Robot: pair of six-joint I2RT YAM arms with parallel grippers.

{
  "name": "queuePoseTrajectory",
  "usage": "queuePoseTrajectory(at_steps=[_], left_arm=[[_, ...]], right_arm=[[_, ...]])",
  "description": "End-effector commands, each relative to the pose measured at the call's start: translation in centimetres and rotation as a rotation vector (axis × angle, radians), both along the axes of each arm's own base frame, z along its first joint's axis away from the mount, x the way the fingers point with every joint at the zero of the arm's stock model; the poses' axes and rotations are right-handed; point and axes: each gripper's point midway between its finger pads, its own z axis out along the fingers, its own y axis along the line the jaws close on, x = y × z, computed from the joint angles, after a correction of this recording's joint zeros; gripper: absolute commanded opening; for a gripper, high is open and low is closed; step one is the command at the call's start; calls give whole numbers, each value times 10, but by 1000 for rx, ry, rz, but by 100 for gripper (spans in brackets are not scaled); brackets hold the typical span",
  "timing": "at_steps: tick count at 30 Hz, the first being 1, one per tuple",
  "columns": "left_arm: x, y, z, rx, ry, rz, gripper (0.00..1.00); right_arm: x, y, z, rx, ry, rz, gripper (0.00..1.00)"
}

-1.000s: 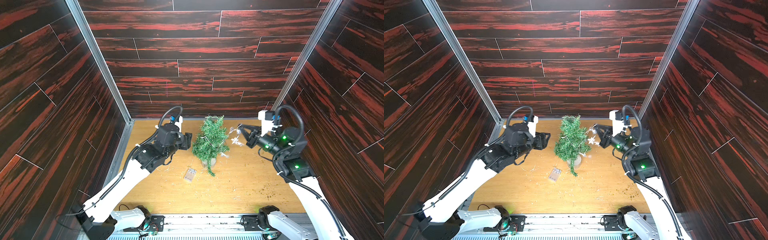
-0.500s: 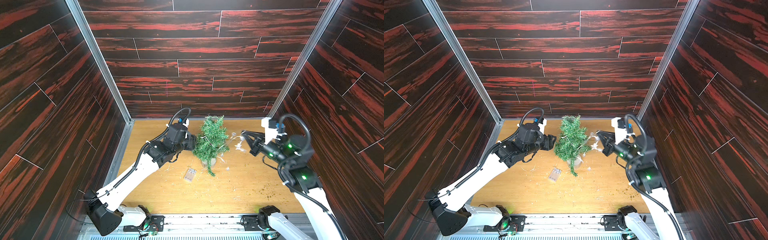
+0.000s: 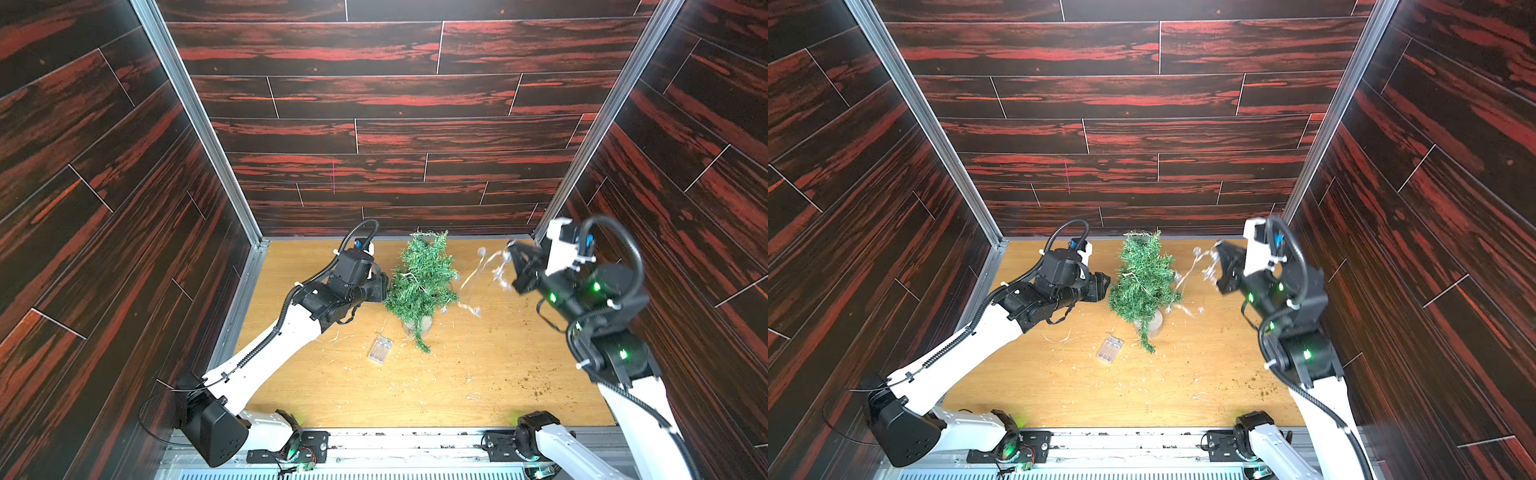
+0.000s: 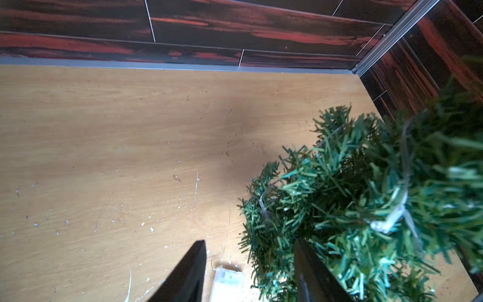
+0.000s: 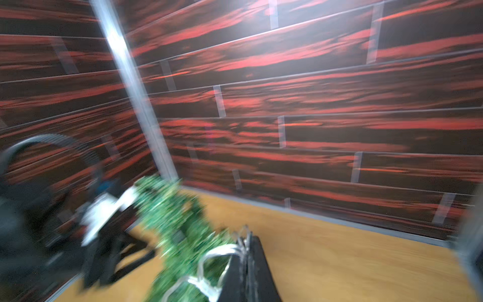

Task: Remove string lights from the small christmas tree
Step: Remove the light string from the Christmas tree.

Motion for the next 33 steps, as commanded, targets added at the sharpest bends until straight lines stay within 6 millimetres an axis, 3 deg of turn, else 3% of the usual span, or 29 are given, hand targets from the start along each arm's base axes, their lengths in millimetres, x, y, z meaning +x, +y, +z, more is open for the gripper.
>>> queuePoseTrajectory(at_steps=[1, 6, 17, 23, 28, 33], left_arm=[[-6, 7, 11, -24, -21, 4, 57], [-14, 14, 19, -33, -47, 1, 57], [-25, 23, 33, -53, -104, -19, 61], [-17, 43, 56, -42, -172, 30, 72], [1, 52, 102, -108, -282, 17, 77], [29, 44, 141, -165, -362, -47, 80]], right_arm=[[30, -25, 9, 1, 11, -139, 0], [65, -33, 28, 84, 27, -141, 0], [150, 22, 62, 287, 57, 128, 0], [186, 75, 71, 313, 106, 249, 0], [206, 123, 75, 367, 122, 363, 0], [205, 168, 77, 429, 143, 553, 0]])
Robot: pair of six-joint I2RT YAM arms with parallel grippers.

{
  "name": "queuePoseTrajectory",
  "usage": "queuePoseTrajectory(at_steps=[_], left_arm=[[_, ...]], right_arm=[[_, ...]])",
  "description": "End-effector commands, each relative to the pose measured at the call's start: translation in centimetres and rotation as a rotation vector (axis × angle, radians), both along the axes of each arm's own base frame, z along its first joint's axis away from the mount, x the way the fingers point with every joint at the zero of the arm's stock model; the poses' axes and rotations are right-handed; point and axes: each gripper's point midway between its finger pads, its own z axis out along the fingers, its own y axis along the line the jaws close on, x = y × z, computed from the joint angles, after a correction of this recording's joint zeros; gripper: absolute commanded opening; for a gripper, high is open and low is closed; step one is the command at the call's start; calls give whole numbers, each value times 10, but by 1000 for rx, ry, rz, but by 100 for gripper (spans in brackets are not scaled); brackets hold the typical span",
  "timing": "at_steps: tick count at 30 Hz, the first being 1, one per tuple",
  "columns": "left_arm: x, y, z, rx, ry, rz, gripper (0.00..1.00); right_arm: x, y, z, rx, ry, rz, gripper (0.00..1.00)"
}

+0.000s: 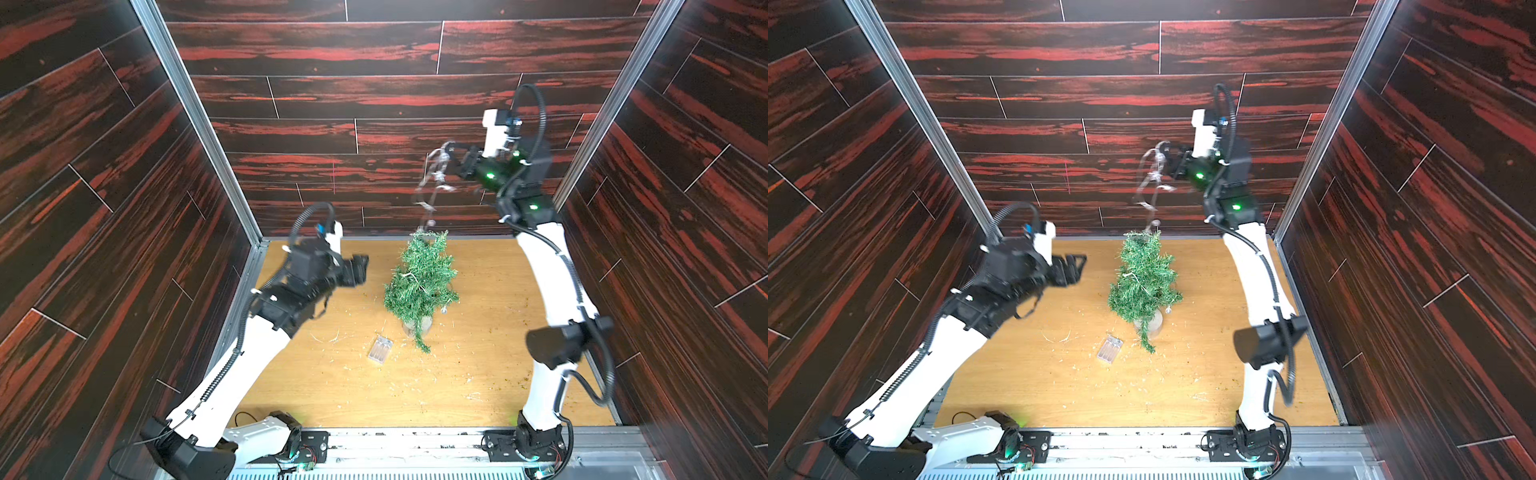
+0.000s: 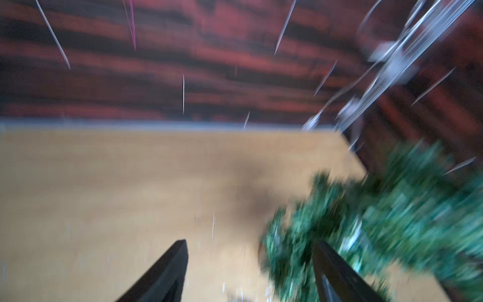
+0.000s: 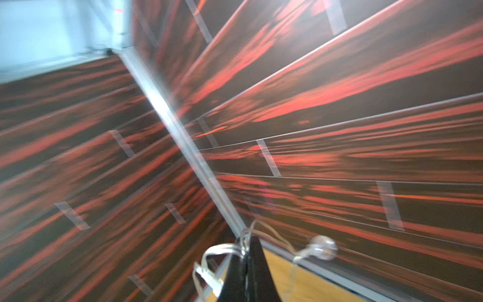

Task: Remove string lights from the small christmas tree
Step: Remove the light string from the Christmas tree.

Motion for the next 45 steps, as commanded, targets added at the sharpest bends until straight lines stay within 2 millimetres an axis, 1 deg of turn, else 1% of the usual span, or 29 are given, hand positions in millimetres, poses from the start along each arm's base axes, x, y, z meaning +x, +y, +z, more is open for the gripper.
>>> queuePoseTrajectory(at_steps=[1, 4, 8, 11, 16, 21, 22, 24, 27, 30, 32, 34, 35, 37, 41, 45], left_arm=[[16, -16, 39, -36, -112, -96, 81], [33, -22, 54, -41, -166, -131, 83], [50, -29, 72, 4, -261, -181, 85], [64, -32, 76, 29, -300, -211, 85], [87, -35, 85, -15, -352, -243, 86], [99, -52, 88, -69, -337, -322, 89], [100, -55, 88, -87, -337, -341, 90], [100, -62, 90, -128, -330, -376, 95], [99, -66, 85, -147, -310, -405, 95], [96, -65, 79, -136, -304, -400, 94], [95, -60, 75, -119, -300, -384, 94], [90, -56, 72, -113, -287, -385, 95], [88, -54, 71, -112, -282, -383, 99], [83, -52, 70, -109, -275, -391, 100], [75, -52, 65, -96, -251, -411, 100], [71, -59, 63, -125, -245, -462, 100]], right_arm=[[-1, 29, -2, 64, 24, 138, 0], [-8, 48, -5, 77, 21, 208, 0], [-16, 65, -11, 59, 14, 266, 0], [-18, 68, -14, 48, 18, 281, 0], [-24, 74, -19, 35, 28, 319, 0], [-27, 78, -25, 18, 35, 340, 0], [-27, 78, -25, 16, 33, 339, 0], [-27, 79, -26, 11, 35, 342, 0], [-27, 78, -27, -1, 31, 330, 0], [-25, 76, -29, -19, 29, 306, 0], [-22, 74, -33, -32, 39, 281, 0], [-18, 73, -37, -42, 49, 259, 0], [-16, 72, -38, -44, 50, 251, 0], [-15, 72, -39, -46, 52, 244, 0], [-13, 72, -39, -46, 49, 239, 0], [-13, 72, -39, -43, 46, 239, 0]])
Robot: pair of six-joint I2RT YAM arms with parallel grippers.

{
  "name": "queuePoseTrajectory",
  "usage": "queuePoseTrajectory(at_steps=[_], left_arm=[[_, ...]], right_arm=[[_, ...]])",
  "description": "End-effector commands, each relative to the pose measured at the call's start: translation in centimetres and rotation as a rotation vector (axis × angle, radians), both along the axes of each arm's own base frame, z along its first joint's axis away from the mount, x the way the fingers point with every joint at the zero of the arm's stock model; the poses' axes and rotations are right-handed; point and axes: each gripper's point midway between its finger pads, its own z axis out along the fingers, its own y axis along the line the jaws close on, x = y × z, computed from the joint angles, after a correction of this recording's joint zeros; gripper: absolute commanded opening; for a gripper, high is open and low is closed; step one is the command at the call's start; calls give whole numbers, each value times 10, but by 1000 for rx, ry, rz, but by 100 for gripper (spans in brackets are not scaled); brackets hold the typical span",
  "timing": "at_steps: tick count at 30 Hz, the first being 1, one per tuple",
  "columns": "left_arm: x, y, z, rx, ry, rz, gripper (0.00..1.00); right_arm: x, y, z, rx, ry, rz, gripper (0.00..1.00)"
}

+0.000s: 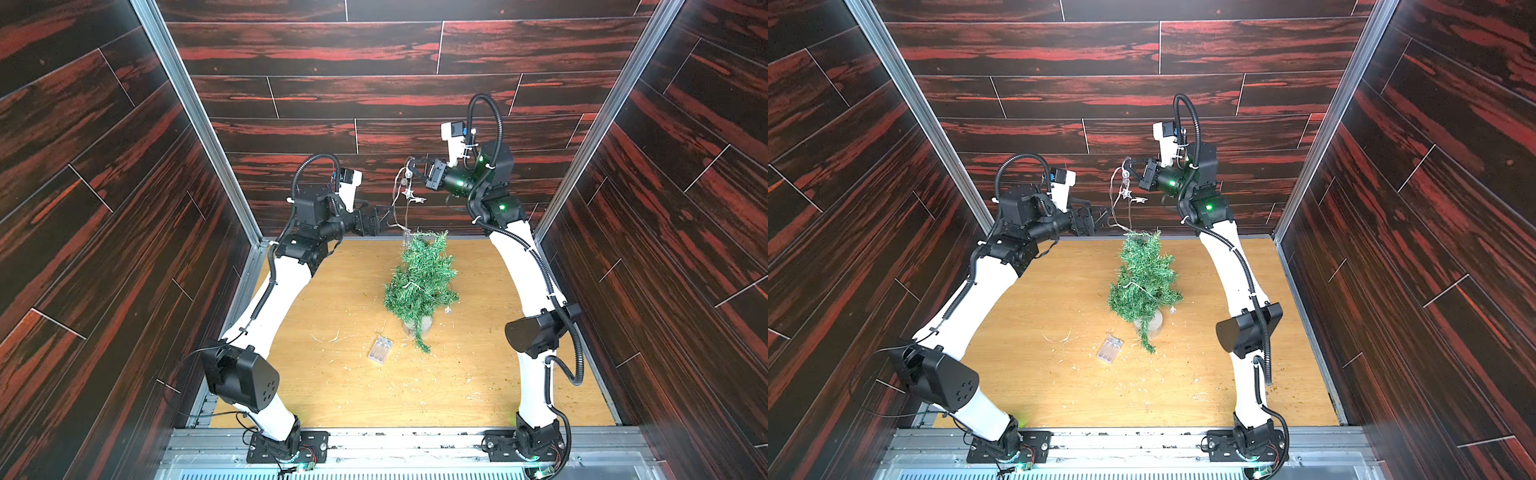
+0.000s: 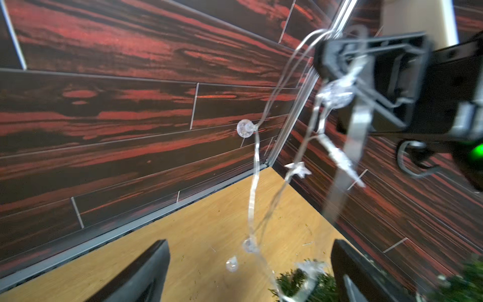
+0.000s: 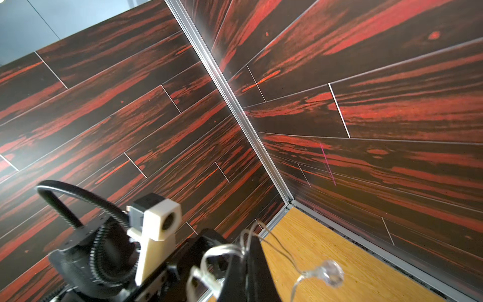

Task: Remove string lights from the small christmas tree
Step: Remove the light string from the Christmas tree.

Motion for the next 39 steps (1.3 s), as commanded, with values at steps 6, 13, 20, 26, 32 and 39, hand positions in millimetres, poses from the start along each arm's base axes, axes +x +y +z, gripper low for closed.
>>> queuePoseTrajectory(at_steps=[6, 13, 20, 26, 32, 39], left_arm=[[-17, -5, 17, -54, -47, -81, 100], [12, -16, 16, -62, -7, -88, 100], [32, -31, 6, -89, 47, -141, 100], [33, -47, 2, -88, 58, -188, 97], [37, -63, -3, -86, 85, -221, 69], [37, -65, -6, -86, 103, -228, 50]], right_arm=[[4, 5, -5, -4, -5, 1, 0], [-7, 14, -2, 10, -11, 75, 0], [-15, 18, 6, 37, -26, 114, 0], [-19, 23, 8, 44, -32, 131, 0], [-16, 24, 5, 40, -30, 124, 0], [-14, 23, 3, 29, -33, 109, 0]])
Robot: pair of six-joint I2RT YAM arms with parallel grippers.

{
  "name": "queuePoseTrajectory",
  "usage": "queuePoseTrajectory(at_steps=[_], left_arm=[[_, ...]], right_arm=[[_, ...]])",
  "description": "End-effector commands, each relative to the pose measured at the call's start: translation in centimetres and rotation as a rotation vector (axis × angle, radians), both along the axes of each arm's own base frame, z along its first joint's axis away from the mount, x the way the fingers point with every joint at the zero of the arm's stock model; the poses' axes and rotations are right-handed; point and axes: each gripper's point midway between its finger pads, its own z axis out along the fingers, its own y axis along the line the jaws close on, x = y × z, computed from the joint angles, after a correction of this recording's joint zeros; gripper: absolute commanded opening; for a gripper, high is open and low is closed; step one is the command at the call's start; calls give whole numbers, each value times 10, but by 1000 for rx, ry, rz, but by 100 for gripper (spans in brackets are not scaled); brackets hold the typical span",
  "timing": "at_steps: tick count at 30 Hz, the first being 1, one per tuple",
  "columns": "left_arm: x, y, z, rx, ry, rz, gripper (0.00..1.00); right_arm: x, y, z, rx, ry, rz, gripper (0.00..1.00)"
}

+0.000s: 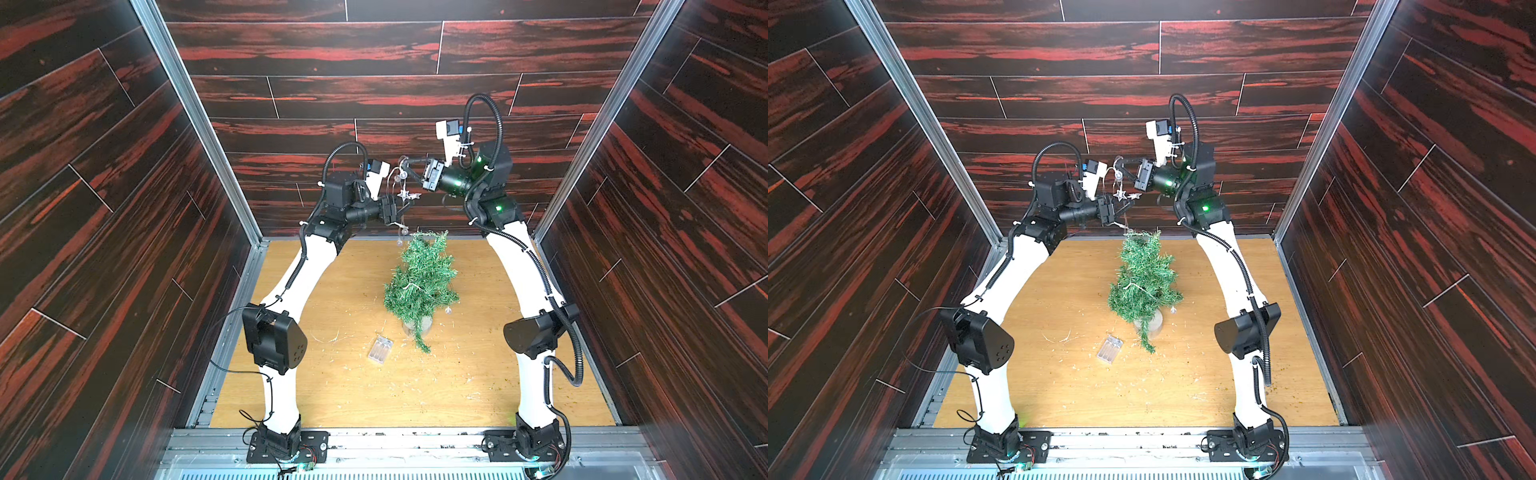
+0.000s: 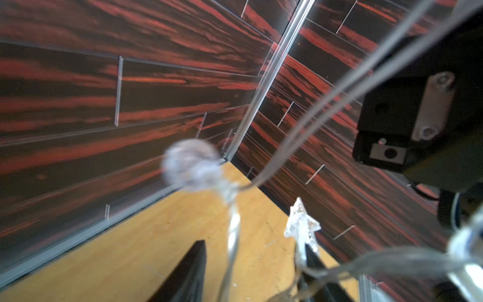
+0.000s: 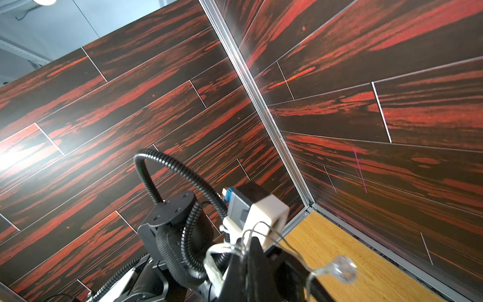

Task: Remove string lights from the small christmas tree
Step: Remove the light string from the Christmas tree.

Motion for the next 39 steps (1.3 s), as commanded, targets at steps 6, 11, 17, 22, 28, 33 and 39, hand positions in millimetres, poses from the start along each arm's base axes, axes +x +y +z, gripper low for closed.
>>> queuePoseTrajectory(at_steps=[6, 11, 17, 22, 28, 33, 39], left_arm=[[-7, -1, 0, 11, 7, -38, 44], [-6, 0, -4, 22, 22, -29, 26], [-4, 2, -5, 31, 25, -5, 11], [0, 9, -4, 72, 29, 48, 0], [7, 26, 0, 138, 40, 167, 0], [10, 56, 8, 193, 64, 312, 0], [-21, 79, 13, 226, 147, 371, 0]], right_arm=[[11, 6, -11, -6, 5, -15, 0], [11, 6, -11, -5, 3, -17, 0], [12, 6, -12, -6, 11, -16, 0], [11, 6, -13, -10, 12, -18, 0], [14, -1, -19, -50, 24, -53, 27], [19, -24, -20, -77, 56, -120, 38], [7, -54, -13, -100, 60, -194, 43]])
